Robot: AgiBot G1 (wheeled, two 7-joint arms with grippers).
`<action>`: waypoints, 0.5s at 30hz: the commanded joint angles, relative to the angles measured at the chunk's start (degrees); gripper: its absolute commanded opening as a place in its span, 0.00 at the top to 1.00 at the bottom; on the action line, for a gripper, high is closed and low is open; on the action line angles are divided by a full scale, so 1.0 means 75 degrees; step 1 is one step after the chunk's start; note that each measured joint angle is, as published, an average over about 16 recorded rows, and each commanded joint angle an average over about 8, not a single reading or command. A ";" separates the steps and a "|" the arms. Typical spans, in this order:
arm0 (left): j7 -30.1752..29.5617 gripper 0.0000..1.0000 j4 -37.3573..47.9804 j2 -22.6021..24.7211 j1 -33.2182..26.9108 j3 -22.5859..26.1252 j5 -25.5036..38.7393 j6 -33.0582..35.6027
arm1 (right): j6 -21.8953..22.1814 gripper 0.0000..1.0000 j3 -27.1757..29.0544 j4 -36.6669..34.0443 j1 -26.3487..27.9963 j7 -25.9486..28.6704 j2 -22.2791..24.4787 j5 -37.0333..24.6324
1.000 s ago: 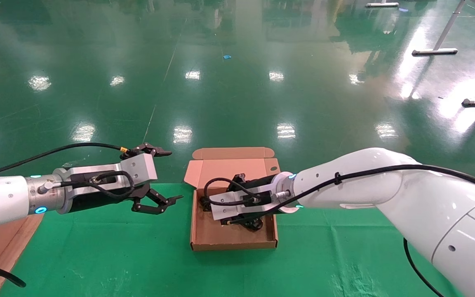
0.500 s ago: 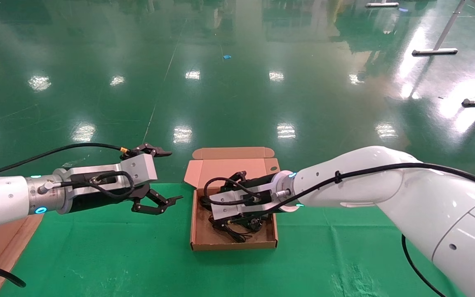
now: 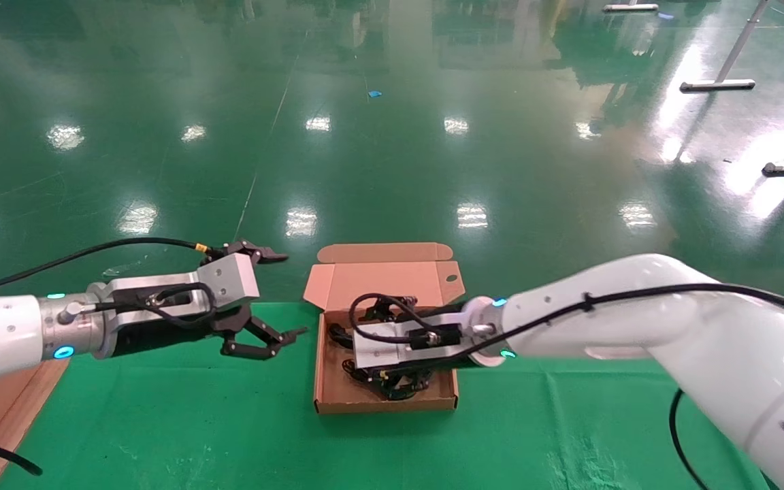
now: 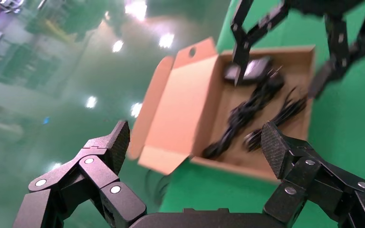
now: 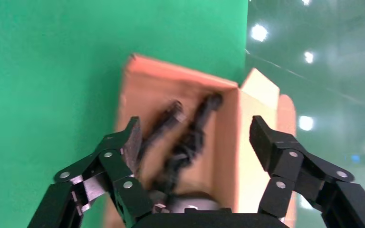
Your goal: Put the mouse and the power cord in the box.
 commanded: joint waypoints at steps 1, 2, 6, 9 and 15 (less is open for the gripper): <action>-0.0101 0.00 -0.0072 -0.0039 0.0114 -0.0198 -0.0075 0.0182 | -0.0191 0.00 0.0266 0.0167 -0.0160 0.0115 0.0193 0.0171; -0.0164 0.00 -0.0117 -0.0064 0.0185 -0.0321 -0.0121 0.0296 | -0.0303 0.00 0.0422 0.0265 -0.0253 0.0182 0.0305 0.0270; -0.0396 0.00 -0.0284 -0.0154 0.0447 -0.0776 -0.0293 0.0714 | -0.0713 0.00 0.0993 0.0623 -0.0595 0.0429 0.0719 0.0637; -0.0561 0.00 -0.0402 -0.0219 0.0632 -0.1099 -0.0414 0.1011 | -0.1005 0.00 0.1399 0.0878 -0.0839 0.0605 0.1013 0.0897; -0.0883 0.00 -0.0632 -0.0345 0.0996 -0.1729 -0.0652 0.1591 | -0.1574 0.00 0.2192 0.1375 -0.1314 0.0947 0.1587 0.1405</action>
